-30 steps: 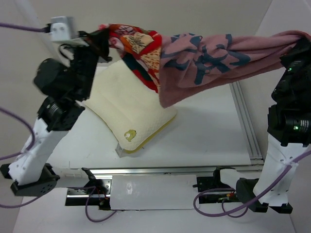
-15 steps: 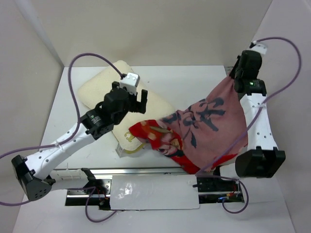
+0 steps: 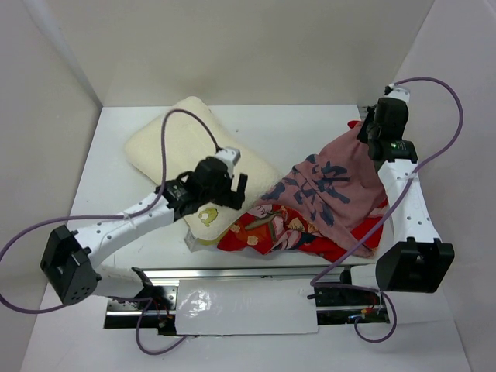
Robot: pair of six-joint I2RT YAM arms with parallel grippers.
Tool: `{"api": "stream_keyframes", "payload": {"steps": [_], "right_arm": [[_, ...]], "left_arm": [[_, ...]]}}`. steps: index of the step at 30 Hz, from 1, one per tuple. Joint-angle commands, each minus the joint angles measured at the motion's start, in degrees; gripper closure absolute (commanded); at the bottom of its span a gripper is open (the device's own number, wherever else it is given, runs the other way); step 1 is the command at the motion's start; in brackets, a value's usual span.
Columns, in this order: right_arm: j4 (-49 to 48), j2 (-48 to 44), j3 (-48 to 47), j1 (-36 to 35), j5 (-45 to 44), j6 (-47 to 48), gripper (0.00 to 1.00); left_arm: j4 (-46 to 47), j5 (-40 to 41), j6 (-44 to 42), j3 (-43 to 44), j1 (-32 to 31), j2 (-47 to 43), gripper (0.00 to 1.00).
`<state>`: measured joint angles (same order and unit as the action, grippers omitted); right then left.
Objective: Put the pillow into the pillowcase
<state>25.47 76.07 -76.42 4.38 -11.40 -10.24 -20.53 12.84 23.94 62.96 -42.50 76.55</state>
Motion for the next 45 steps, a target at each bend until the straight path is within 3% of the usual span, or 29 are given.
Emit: {"api": "stream_keyframes", "payload": {"steps": [1,3,7,14,22,28,32,39,45], "right_arm": [[-4.2,-2.33,-0.04,0.1,1.47,-0.04,1.0],[-4.2,-2.33,-0.04,0.1,0.94,-0.57,1.0],[-4.2,-2.94,0.57,0.1,2.51,-0.57,1.0],[-4.2,-2.95,1.1,0.1,4.02,-0.57,1.0],[-3.59,-2.95,1.1,0.1,2.35,-1.1,1.0],[-3.06,-3.56,1.1,0.1,1.2,-1.1,1.0],[-3.06,-3.56,1.1,0.1,-0.02,-1.1,1.0],[-2.53,-3.04,1.1,0.1,-0.55,-1.1,1.0],[-2.01,-3.04,1.1,0.1,-0.55,-1.1,1.0]], "left_arm": [[0.22,-9.04,-1.71,-6.42,-6.95,-6.84,0.0],[1.63,-12.04,-0.49,-13.0,-9.26,-10.53,0.0],[3.65,-9.95,6.81,-19.88,-13.04,-16.08,0.0],[10.77,-9.33,8.4,-21.39,-17.88,-10.02,0.08],[9.46,1.82,13.4,-12.43,-17.88,-1.85,0.16],[9.46,5.26,10.34,-5.22,-17.88,0.43,0.16],[6.91,2.73,5.96,-0.21,-17.88,8.24,0.17],[16.75,-8.62,1.9,2.33,-17.88,13.18,0.18],[16.06,-4.24,2.42,8.05,-18.5,20.99,0.18]]}}
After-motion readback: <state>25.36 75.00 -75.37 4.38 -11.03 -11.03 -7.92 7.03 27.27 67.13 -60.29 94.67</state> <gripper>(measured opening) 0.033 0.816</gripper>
